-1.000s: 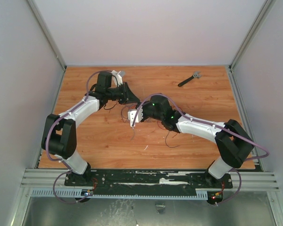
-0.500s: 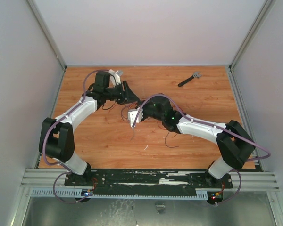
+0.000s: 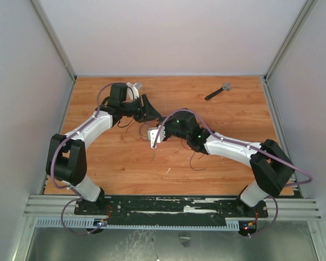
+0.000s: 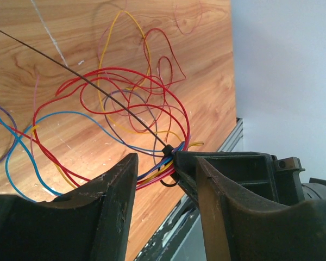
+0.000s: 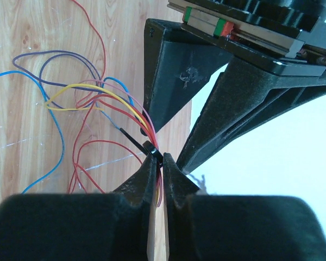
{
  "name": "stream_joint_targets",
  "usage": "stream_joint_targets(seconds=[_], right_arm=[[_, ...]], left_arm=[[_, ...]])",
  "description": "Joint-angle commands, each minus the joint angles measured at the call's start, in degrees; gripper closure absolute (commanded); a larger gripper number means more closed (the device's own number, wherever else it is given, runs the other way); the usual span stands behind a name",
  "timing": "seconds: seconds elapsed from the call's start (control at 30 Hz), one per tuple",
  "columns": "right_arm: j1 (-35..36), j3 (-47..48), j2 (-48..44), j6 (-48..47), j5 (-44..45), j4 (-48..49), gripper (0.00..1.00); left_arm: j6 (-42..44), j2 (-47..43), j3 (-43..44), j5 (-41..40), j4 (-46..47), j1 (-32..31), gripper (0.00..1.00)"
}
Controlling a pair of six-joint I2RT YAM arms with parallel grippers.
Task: Zip-tie the wires
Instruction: Tie the cable at the center of the board.
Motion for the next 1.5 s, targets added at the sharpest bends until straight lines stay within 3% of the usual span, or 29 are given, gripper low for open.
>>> stream_joint_targets(seconds=[0.0, 0.27, 0.6, 0.7, 0.93, 1.17, 1.37, 1.47], right_arm=[[0.7, 1.7, -2.2, -2.1, 1.0, 4.4, 0.96], [1.4, 1.4, -2.2, -3.3, 1.7, 4.8, 0.96], [1.5, 1.5, -3.0, -4.9, 2.8, 4.9, 0.97], [1.6, 1.5, -3.0, -5.4, 2.8, 5.0, 0.96], [2.1, 1.2, -3.0, -5.1, 2.4, 5.9, 0.97], [2.5, 1.6, -2.7, -5.2, 2.3, 6.9, 0.96], [3.0, 1.5, -3.0, -5.5, 2.0, 7.1, 0.96], [3.0, 1.0, -3.1, -5.5, 2.8, 7.0, 0.97]], left_arm=[[-0.9, 1.5, -1.3, 3.7, -2.5, -0.4, 0.48], [-6.8, 3.8, 0.2, 5.7, -2.5, -0.2, 0.4], [-16.9, 6.2, 2.7, 6.4, -0.1, 0.3, 0.4], [-18.1, 6.8, 2.7, 7.5, 0.2, 0.3, 0.42], [-18.8, 6.7, 3.2, 8.2, 0.7, 0.2, 0.58], [-19.9, 7.4, 1.5, 9.0, 2.5, -0.1, 0.6], [-22.7, 8.3, 1.8, 9.4, 4.7, 0.0, 0.45], [-23.7, 8.7, 3.1, 9.1, 5.4, 0.1, 0.43]])
